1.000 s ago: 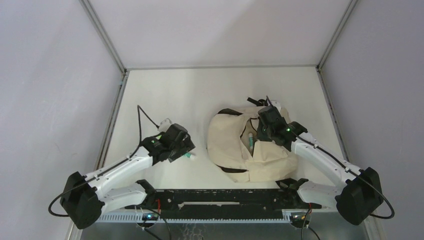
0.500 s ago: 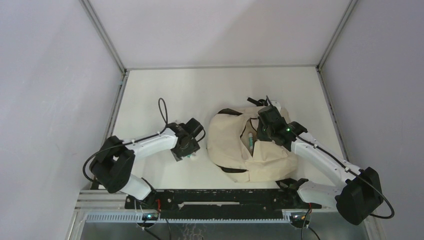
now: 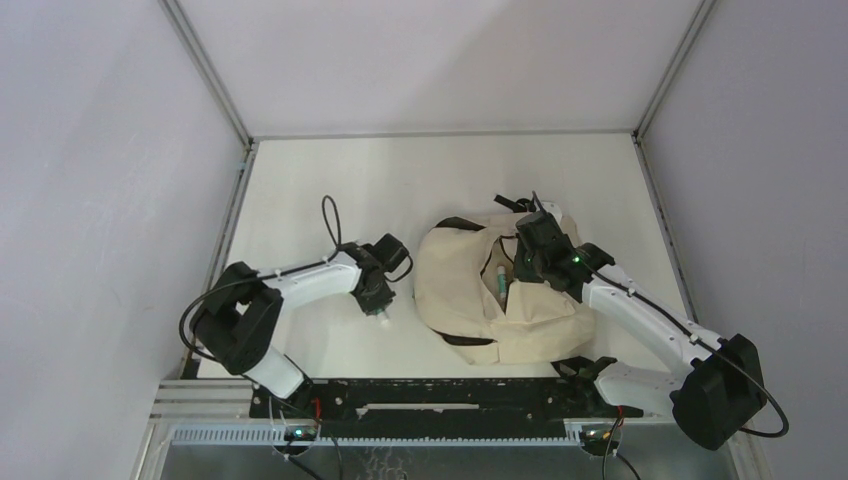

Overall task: Pack the student bag
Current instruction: Pick up the stationery from the center of the board, then place the stationery in the student bag.

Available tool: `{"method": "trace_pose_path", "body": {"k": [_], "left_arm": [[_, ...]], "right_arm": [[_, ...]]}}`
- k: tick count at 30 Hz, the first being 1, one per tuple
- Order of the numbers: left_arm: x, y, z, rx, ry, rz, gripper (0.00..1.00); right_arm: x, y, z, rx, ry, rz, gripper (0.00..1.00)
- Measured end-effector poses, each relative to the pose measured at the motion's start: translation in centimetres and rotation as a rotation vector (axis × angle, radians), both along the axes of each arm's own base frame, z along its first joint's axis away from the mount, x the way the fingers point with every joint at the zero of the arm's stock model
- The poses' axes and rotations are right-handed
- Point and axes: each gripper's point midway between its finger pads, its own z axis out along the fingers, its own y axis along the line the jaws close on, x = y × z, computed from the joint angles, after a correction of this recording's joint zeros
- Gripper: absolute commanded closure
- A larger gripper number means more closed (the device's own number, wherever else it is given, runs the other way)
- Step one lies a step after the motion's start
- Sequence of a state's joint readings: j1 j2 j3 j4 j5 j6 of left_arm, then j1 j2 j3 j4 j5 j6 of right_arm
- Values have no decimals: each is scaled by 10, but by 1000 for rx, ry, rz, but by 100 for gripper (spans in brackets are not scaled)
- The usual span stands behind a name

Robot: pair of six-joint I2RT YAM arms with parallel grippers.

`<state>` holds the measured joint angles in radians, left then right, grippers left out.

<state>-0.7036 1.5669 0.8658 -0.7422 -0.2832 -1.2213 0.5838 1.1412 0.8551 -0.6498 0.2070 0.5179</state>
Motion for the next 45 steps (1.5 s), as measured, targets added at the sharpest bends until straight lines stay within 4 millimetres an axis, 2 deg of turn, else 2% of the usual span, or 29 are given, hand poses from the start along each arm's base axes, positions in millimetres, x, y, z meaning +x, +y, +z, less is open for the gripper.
{"method": "trace_pose_path", "body": {"k": [3, 7, 10, 12, 16, 18, 20, 25, 28, 31, 33, 35, 37, 40, 45], "left_arm": [[5, -6, 4, -29, -24, -35, 98], [16, -17, 28, -87, -113, -148, 100], [25, -33, 60, -158, -216, -283, 100], [29, -51, 82, -240, -275, -376, 100], [32, -107, 125, -458, -361, -579, 100], [30, -133, 139, -532, -369, -660, 100], [28, -168, 150, -622, -366, -745, 100], [13, -222, 150, -739, -331, -856, 100], [12, -240, 144, -777, -314, -867, 98], [18, -249, 139, -790, -308, -858, 85], [24, -257, 137, -797, -312, -854, 65], [30, -264, 136, -804, -314, -853, 49], [33, -271, 134, -815, -311, -846, 39], [34, -271, 131, -812, -305, -843, 33], [36, -266, 130, -779, -315, -849, 37]], "right_arm": [[0, 0, 0, -1, 0, 0, 100], [0, 0, 0, 0, 0, -1, 100], [0, 0, 0, 0, -2, -1, 100], [0, 0, 1, 2, -5, -2, 100], [0, 0, 3, 5, -9, -1, 100], [0, 0, 3, 7, -10, -1, 100], [0, 0, 4, 8, -13, -1, 100], [-1, -1, 6, 12, -19, -2, 100], [-2, -1, 9, 16, -26, -2, 100], [-2, -2, 10, 17, -30, -3, 100], [-2, -2, 10, 16, -29, -4, 100], [-2, -2, 10, 15, -28, -4, 100], [-2, -3, 10, 15, -28, -4, 100], [-2, -3, 10, 13, -28, -5, 100], [-2, -3, 10, 11, -27, -6, 100]]}}
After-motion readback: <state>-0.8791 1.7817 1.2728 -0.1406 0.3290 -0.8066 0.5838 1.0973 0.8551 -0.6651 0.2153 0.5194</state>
